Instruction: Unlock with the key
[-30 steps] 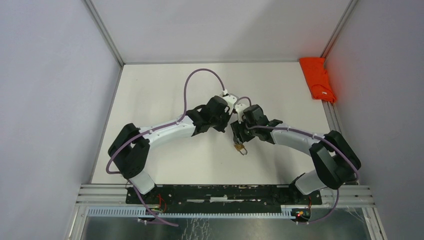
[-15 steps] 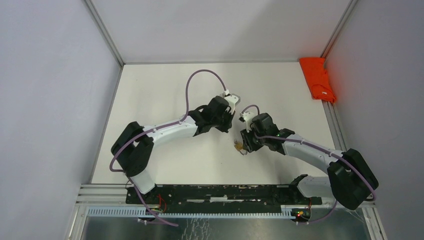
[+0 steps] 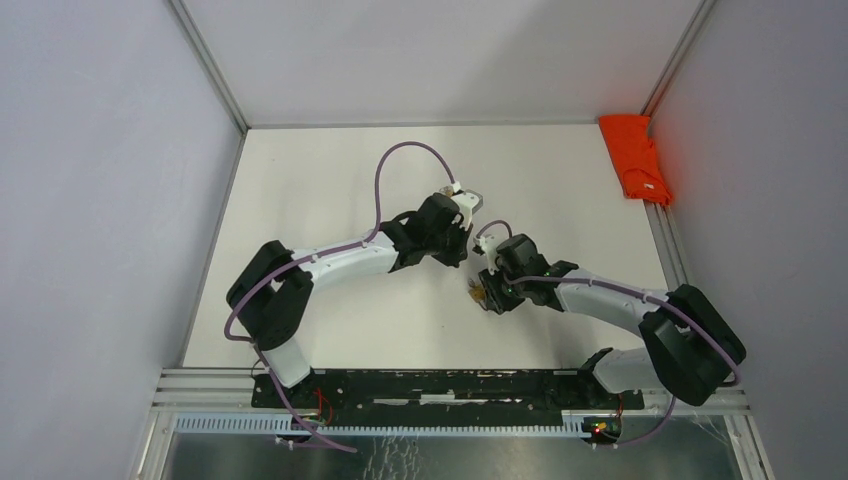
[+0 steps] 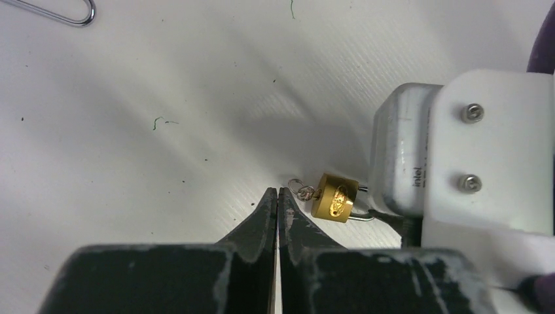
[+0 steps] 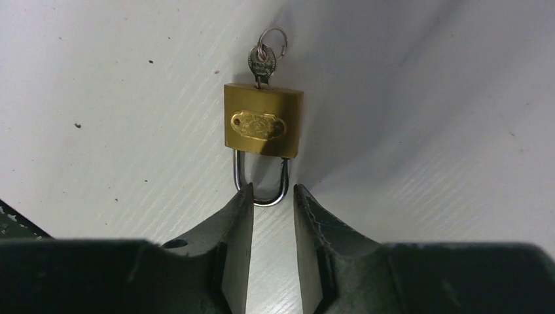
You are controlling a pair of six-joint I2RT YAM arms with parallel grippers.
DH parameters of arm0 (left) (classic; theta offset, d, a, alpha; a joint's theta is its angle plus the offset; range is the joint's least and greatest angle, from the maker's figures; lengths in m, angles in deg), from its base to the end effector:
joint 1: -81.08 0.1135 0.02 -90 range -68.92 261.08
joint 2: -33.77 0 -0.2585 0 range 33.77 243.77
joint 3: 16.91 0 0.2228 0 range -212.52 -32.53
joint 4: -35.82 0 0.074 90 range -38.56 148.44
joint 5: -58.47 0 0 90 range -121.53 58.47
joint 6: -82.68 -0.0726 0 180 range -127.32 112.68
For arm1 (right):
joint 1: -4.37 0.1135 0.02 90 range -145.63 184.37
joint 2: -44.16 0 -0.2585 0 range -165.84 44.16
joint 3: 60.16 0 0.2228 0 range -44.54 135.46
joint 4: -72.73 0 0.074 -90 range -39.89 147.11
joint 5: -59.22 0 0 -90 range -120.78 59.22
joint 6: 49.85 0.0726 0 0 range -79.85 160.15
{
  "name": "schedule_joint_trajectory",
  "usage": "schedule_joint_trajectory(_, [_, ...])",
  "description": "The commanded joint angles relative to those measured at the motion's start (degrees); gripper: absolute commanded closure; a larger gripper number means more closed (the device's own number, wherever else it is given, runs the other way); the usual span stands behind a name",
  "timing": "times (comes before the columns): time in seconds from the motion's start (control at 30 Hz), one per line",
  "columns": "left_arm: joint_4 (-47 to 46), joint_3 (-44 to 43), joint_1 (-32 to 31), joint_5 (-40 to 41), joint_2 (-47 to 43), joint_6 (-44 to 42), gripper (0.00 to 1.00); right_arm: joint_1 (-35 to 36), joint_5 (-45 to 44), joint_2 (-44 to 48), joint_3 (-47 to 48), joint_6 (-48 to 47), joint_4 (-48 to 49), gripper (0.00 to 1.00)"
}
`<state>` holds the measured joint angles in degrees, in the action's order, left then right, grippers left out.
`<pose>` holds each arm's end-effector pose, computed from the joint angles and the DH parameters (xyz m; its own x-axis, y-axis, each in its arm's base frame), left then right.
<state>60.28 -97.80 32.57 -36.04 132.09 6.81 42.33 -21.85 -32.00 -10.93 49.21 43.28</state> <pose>0.2468 -0.2876 0.2048 -0.6207 0.3345 -0.7091 0.6538 0.7200 -0.2326 0.1803 0.1550 0.1422 -0.7547 -0.3915 -0.5264 -0.5636 0.7976 0.2148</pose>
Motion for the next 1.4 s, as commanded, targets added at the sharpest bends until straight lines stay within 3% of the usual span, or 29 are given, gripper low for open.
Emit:
schedule_joint_trajectory(0.0, [-1.19,0.12,-0.02,1.03,-2.53,1.66,0.94,1.53,-3.94,-2.63,2.58,0.43,1.87,0.67])
schedule_joint_trajectory(0.17, [-0.84,0.86,-0.12,1.65,-3.97,1.34,0.95,2.68,-8.57,-3.81,2.78,0.66,1.08,0.69])
schedule_joint_trajectory(0.37, [-0.78,1.79,-0.04,2.37,-5.22,1.51,0.94,4.31,-11.64,-6.76,4.52,1.48,0.09,0.79])
schedule_joint_trajectory(0.47, [-0.41,2.26,-0.01,3.02,-6.48,1.53,0.95,5.56,-14.19,-7.85,5.49,1.84,-1.18,0.95])
schedule_joint_trajectory(0.53, [-0.34,2.70,-0.06,3.43,-7.50,1.48,0.95,5.98,-15.42,-7.82,5.85,2.24,-1.51,1.00])
schedule_joint_trajectory(1.03, [-0.82,3.32,0.01,1.32,-9.21,2.73,0.95,7.55,-17.76,-4.96,11.93,1.82,-3.79,1.00])
schedule_joint_trajectory(1.37, [-3.67,9.69,0.92,-0.94,-9.18,6.59,0.98,8.48,-16.97,-2.91,12.86,0.85,-3.38,1.00])
